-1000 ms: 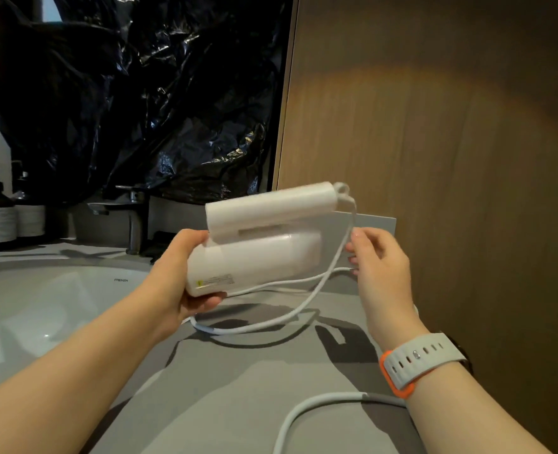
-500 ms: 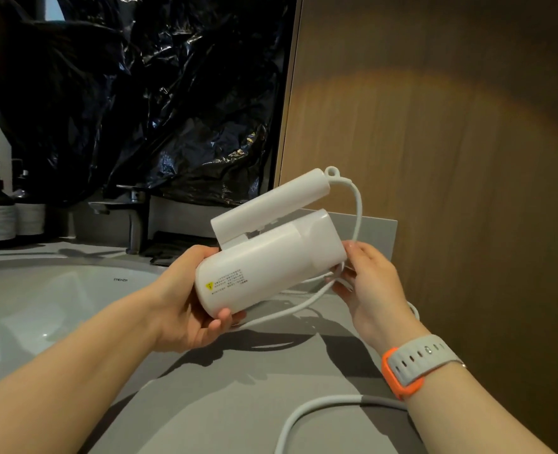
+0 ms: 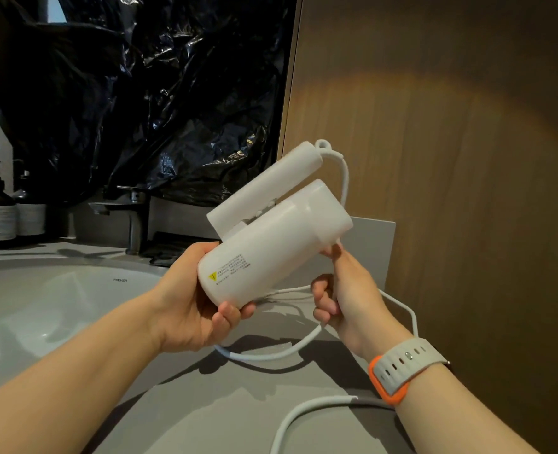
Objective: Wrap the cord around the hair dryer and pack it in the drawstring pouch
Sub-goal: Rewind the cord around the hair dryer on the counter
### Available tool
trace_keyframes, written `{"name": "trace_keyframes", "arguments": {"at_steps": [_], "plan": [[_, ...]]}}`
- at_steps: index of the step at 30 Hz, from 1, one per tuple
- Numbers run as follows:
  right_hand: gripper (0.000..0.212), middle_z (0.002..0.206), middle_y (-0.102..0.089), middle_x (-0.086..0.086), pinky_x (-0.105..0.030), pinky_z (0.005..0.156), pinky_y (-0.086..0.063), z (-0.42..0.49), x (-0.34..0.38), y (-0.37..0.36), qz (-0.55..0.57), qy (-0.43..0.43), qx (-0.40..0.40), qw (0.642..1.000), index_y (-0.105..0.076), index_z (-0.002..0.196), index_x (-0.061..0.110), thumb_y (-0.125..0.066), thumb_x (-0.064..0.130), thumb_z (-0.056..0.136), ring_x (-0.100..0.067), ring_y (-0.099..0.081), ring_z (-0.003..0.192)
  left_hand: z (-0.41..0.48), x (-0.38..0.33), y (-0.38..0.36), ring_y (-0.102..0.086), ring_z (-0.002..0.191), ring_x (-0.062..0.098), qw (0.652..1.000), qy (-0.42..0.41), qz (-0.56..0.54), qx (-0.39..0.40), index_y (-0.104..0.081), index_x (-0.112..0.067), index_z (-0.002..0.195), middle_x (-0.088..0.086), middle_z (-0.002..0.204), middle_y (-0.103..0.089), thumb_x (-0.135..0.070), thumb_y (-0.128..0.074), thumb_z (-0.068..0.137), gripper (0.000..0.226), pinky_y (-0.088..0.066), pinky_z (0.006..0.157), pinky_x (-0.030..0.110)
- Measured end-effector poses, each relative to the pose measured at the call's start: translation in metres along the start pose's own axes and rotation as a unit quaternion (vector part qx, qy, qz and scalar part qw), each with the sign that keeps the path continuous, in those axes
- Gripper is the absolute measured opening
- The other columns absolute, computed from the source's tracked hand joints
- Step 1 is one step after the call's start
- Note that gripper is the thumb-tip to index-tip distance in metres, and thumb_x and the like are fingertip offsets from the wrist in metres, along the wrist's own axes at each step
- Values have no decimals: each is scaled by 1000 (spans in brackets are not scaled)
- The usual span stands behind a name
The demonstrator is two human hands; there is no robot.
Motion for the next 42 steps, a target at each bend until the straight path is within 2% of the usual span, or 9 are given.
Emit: {"name": "trace_keyframes", "arguments": {"at_steps": [7,11,14,18,21,27,31,35,42], "plan": [[19,68,-49,-4,-18,34,-28,1,9,10,67,77,-42,994,-50,106,27,-47,11,96,-8,-33,40,-6,-27,7,-36,32,9,981,-91,-174,5,-55,-5,91,12,65,-49,-37,-39,84,37,-32,27,11],[20,73,-53,-3,-18,41,-35,-8,30,8,-111,202,-51,972,-59,92,33,-48,17,96,-11,-40,52,-7,-35,21,-35,31,7,960,-130,-247,-9,-50,-5,100,11,66,-50,-34,-34,91,34,-30,27,12],[18,76,-57,4,-18,52,-40,-17,34,-15,-353,301,-51,884,-57,90,34,-47,20,96,-6,-48,59,-4,-32,24,-33,30,8,958,-123,-261,-14,-48,-4,95,11,66,-50,-35,-33,92,35,-27,27,12],[22,95,-58,3,-26,67,-49,-16,23,-37,-564,309,-61,763,-55,113,27,-39,27,99,-16,-58,79,-1,-31,25,-30,32,7,961,-118,-251,-19,-49,-4,93,9,67,-51,-34,-36,90,33,-26,29,10],[27,103,-58,-2,-31,66,-44,-18,15,-53,-622,297,-28,724,-52,119,27,-34,24,99,-26,-58,89,-1,-31,24,-32,35,9,969,-122,-214,-32,-54,-5,91,10,68,-52,-32,-37,86,32,-28,34,10],[31,108,-66,1,-33,84,-50,-22,2,-74,-537,250,75,802,-56,124,31,-46,22,95,-20,-61,98,-3,-47,41,-54,50,18,961,-198,-171,-91,-63,-9,100,12,70,-60,-41,-36,87,43,-51,52,24],[24,98,-68,4,-26,78,-48,-22,3,-74,-503,238,95,825,-58,117,31,-51,25,94,-14,-62,89,-6,-55,51,-68,77,33,946,-242,-187,-110,-61,-10,107,15,74,-62,-46,-35,89,48,-54,76,48],[19,95,-67,4,-30,80,-49,-21,6,-70,-508,237,100,822,-59,111,29,-53,26,93,-14,-60,88,-6,-58,53,-62,94,38,940,-260,-177,-131,-61,-11,107,19,86,-57,-46,-34,89,48,-39,96,60],[33,100,-64,6,-22,83,-43,-27,-4,-85,-533,221,179,797,-58,124,33,-53,25,93,-6,-53,82,-3,-56,49,-60,98,51,946,-248,-176,-109,-52,-8,121,19,98,-47,-48,-36,90,53,-43,88,65]]}}
Point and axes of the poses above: each hand's wrist, its own z-axis towards the middle knuckle, its own y-axis out of the back of the hand, x = y × z, the point moved 9 cm from there along z, towards the middle knuckle
